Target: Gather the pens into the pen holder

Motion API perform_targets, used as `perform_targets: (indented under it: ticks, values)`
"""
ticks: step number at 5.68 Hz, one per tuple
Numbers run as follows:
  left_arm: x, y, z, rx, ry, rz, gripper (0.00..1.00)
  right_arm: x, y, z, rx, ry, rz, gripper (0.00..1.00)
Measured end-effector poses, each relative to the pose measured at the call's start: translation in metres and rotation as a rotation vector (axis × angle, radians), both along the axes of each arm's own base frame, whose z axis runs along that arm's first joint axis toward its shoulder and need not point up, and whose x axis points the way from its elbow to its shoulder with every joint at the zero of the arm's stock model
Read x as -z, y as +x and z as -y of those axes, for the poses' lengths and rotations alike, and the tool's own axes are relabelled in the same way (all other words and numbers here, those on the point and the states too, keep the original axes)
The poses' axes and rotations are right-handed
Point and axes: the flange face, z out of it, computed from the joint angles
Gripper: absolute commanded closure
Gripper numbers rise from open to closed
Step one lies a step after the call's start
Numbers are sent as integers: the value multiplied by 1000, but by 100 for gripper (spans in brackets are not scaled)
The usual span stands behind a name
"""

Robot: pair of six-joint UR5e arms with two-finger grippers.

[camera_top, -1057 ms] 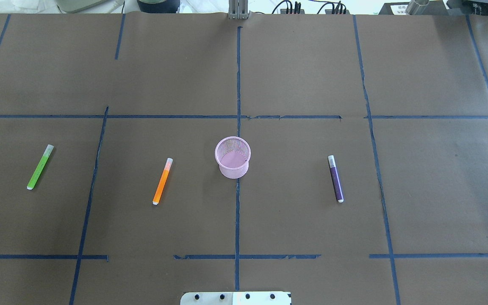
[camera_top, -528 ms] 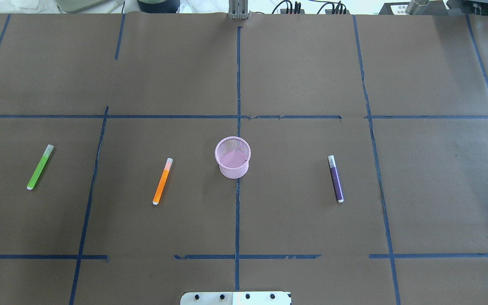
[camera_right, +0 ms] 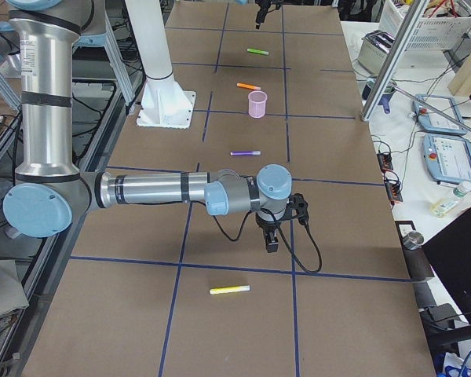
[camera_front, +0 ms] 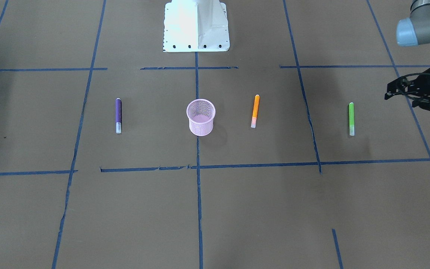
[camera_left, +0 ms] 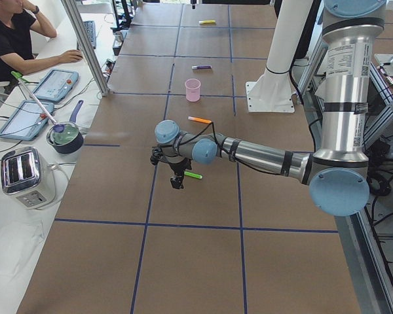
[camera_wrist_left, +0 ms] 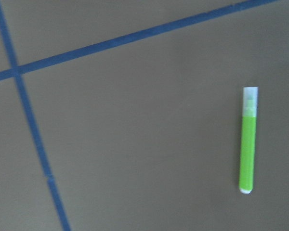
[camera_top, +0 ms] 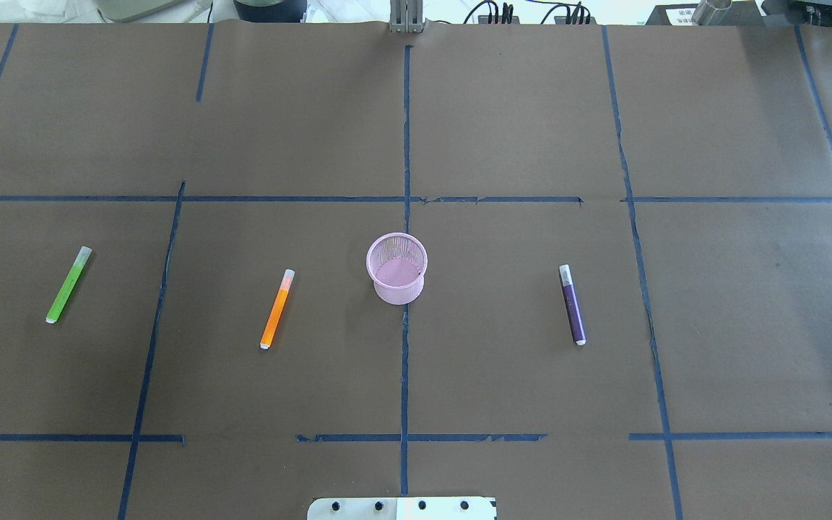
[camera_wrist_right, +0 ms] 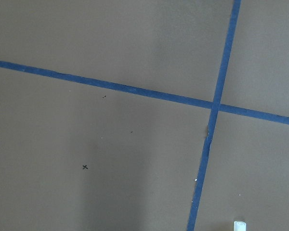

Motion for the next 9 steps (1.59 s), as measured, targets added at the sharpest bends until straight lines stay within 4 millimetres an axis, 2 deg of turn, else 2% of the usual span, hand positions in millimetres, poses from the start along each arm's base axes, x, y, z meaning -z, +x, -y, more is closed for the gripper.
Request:
perform_targets:
  ticks: [1,2,4,6,7,9]
  values:
    - [3,43,11,-47,-11,3,3,-2,0,-2,2,-4,2,0]
    - [-1,70,13,-81,-26,11,8,-5,0,-4,2,-10,3,0]
    - [-6,85,12,-81,-46,39,15,-7,0,-5,3,-13,3,0]
    - [-7,96,19,-78,-29,74,21,-8,0,-6,4,-13,1,0]
    - [-6,101,26,-77,-27,76,35,-8,1,-6,5,-13,0,0]
    - [-6,108,30,-83,-27,80,37,-8,1,-6,3,-14,0,0]
